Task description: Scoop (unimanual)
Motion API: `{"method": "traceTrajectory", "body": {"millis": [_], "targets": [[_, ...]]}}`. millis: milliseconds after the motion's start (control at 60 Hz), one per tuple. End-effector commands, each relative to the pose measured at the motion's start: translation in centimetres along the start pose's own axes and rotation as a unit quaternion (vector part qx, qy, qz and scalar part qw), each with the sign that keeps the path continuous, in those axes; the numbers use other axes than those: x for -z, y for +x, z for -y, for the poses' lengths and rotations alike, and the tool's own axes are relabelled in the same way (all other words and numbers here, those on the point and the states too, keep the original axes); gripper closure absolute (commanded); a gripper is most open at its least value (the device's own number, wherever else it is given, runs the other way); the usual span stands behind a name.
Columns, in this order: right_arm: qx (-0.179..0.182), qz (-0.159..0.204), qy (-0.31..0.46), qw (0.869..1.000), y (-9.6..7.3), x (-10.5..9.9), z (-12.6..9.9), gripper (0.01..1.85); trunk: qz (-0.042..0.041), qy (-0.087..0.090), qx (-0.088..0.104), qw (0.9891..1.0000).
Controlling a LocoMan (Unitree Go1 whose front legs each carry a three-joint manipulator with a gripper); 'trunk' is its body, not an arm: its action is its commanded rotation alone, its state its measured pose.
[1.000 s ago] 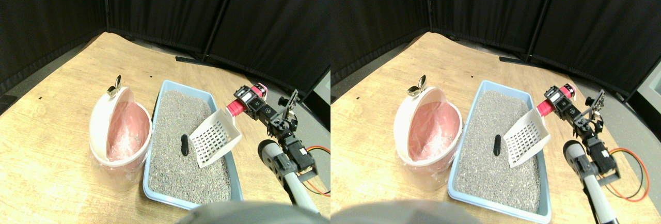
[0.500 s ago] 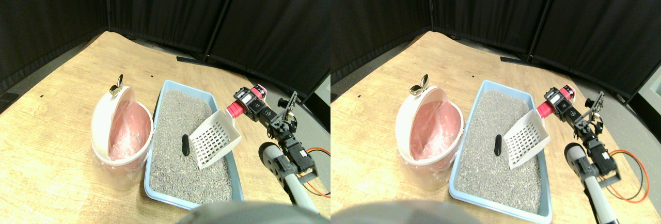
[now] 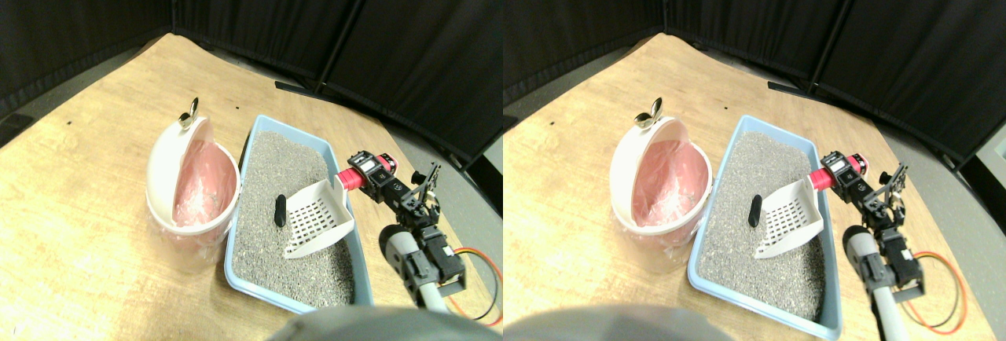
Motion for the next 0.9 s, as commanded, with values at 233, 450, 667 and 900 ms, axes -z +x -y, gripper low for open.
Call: {"method": "traceTrajectory", "body": {"millis": [233,450,667,900], "targets": [[-0.015,-0.001,0.003,1.000,2.4,1.3,-4.3,1.80,-0.0007,-0.030,-0.039,0.9988],[-0.001,-0.013,0.031,0.999,2.5,1.8,-3.9,1.80,0.0009,-0.026,-0.035,0.9991],[0.037,0.050,0.137,0.989,2.0,1.7,-1.3,1.80,0.0029,-0.020,-0.028,0.9994],[0.109,0.067,0.227,0.965,0.6,0.5,1.1,1.80,0.0100,-0.012,-0.018,0.9997]]}}
